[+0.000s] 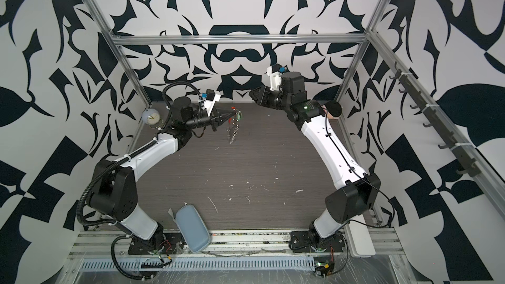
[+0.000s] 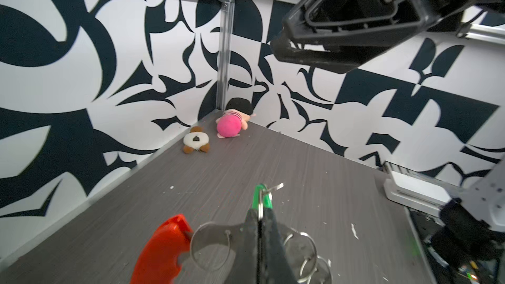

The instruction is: Put the keys on the keyring

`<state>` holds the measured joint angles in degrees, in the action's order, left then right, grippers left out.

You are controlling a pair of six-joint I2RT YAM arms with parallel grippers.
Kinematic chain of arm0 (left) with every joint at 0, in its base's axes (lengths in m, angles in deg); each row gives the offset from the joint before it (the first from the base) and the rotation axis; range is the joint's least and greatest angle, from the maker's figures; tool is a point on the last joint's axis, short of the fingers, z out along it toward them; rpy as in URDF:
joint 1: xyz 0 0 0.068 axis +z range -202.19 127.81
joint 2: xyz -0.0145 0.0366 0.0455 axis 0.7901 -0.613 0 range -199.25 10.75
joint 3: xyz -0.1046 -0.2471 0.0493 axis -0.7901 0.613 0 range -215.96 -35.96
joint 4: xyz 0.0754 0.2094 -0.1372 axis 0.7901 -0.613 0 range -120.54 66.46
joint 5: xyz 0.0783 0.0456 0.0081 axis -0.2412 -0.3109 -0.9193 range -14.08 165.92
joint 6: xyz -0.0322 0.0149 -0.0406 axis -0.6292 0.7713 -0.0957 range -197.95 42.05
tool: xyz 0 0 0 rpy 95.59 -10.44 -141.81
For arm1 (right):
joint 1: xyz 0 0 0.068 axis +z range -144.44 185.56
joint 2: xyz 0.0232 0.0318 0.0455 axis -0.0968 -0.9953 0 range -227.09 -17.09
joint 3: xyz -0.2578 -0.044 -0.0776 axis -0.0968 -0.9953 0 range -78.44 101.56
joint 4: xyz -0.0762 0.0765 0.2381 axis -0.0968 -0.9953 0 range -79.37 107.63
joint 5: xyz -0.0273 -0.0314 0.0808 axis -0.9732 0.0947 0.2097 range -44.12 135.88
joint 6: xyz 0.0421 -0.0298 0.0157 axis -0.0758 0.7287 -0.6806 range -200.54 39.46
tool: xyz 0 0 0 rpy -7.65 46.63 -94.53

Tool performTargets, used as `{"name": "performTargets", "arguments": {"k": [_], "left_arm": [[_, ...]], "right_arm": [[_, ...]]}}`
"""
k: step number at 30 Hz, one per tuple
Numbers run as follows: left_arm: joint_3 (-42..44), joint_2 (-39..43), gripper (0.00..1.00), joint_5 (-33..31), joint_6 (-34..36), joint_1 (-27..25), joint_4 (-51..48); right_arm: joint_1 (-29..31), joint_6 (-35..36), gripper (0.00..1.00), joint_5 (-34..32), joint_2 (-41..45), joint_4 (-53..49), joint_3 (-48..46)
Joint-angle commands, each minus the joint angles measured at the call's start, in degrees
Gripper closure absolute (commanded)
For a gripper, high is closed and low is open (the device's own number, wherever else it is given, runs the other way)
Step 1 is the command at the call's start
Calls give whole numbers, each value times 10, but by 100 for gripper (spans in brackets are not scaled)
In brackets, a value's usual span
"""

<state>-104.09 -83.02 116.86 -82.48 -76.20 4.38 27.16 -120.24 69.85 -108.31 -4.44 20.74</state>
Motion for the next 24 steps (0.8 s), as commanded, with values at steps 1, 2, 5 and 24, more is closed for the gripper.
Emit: {"name": "performTargets", "arguments": {"k": [1,2,5,24], "left_arm": [[16,19,100,-110,45,-15,65],[19,17,100,-126,46,-19,74],[26,13,100,-175,52,-32,101],[41,-18,100,-231,30,-59,210]], "right_arm": [[5,-177,70,-35,-5,21,-2],[5,-212,69,-34,-9,28,-8],[8,-283,69,-29,-15,64,-33],[30,-345,65,-28,-60,99,-32]]}}
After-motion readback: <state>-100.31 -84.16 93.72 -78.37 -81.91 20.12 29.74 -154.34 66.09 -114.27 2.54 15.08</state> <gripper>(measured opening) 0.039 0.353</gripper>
